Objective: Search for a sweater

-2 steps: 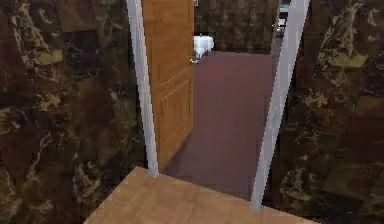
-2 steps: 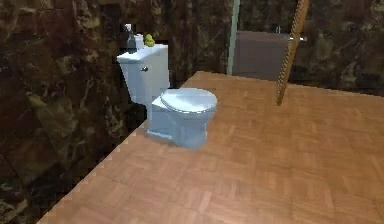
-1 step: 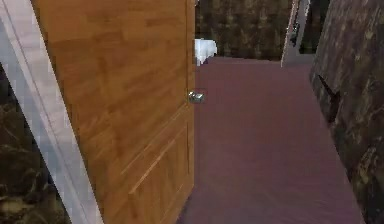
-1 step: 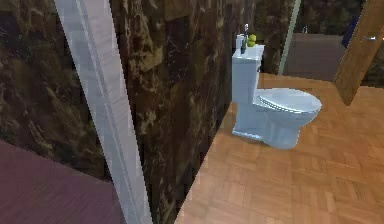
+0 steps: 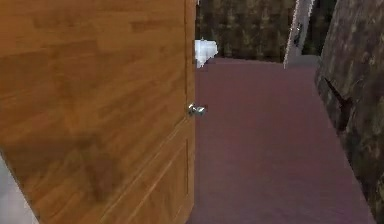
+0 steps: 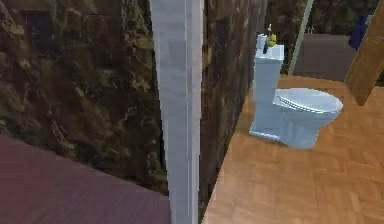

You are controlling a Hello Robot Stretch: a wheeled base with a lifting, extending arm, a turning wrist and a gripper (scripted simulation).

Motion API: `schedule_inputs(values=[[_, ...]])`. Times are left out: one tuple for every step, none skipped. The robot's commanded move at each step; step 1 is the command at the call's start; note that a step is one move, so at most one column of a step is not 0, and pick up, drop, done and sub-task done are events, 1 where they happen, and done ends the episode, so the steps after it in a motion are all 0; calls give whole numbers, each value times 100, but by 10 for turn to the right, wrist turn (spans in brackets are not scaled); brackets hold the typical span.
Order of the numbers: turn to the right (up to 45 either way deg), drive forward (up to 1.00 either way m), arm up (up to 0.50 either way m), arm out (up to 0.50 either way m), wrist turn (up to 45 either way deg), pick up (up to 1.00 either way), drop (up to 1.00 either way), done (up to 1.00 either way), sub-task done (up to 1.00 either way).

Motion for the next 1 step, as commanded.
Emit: schedule_inputs(values=[[180,0,0,0,0,0,0,0,0]])
